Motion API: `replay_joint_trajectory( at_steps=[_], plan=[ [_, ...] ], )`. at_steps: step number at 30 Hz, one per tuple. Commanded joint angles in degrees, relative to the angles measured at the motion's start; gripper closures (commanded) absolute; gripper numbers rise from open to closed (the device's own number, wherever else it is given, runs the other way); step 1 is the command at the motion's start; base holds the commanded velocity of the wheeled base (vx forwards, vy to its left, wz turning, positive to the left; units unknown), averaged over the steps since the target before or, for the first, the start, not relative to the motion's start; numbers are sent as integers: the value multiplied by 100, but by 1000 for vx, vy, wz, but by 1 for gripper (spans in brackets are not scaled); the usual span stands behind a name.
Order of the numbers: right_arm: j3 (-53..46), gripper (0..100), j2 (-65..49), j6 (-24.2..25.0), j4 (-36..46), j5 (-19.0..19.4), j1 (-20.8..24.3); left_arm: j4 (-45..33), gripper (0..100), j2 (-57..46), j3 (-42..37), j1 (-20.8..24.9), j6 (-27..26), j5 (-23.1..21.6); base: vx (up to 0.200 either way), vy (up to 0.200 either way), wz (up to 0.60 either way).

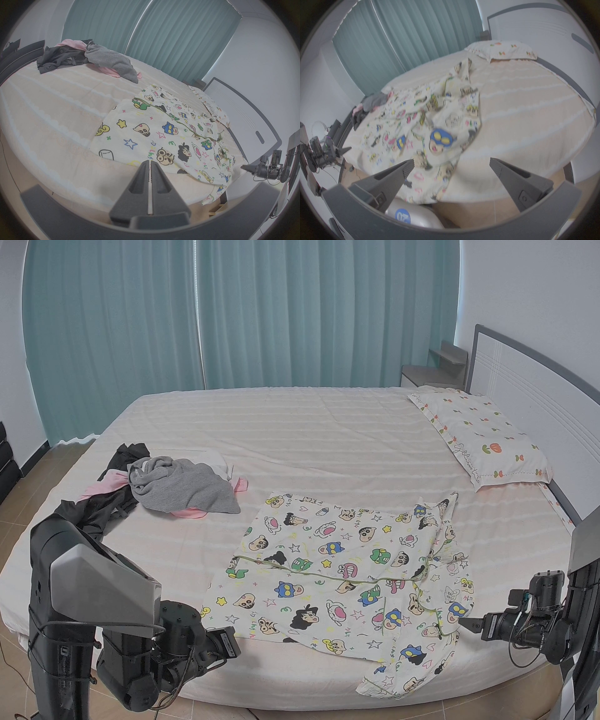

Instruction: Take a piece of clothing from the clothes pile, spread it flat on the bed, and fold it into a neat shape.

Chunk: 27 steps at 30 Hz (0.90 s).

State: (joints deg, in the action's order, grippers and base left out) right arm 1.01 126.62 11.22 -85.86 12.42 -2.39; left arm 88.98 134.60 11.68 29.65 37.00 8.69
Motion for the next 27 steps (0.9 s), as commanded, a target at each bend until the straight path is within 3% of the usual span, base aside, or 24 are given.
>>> replay_joint_trajectory(
  at_steps=[1, 6, 10, 15, 27],
  plan=[
    [409, 0, 258, 988, -414, 138, -121, 76, 100, 5, 10, 15, 18, 1, 0, 0, 0],
    [1578, 0, 732, 953, 175, 129, -130, 76, 100, 14, -8, 24, 27, -8, 0, 0, 0],
    [3168, 0, 1101, 970, 1686, 120, -121, 76, 100, -4, 10, 15, 220, -8, 0, 0, 0],
    [4144, 0, 1163, 997, 2847, 138, -262, 76, 100, -4, 10, 24, 229, -8, 0, 0, 0],
    [4601, 0, 1506, 918, 3031, 103, -420, 76, 100, 58, 10, 24, 229, -8, 0, 0, 0]
  ],
)
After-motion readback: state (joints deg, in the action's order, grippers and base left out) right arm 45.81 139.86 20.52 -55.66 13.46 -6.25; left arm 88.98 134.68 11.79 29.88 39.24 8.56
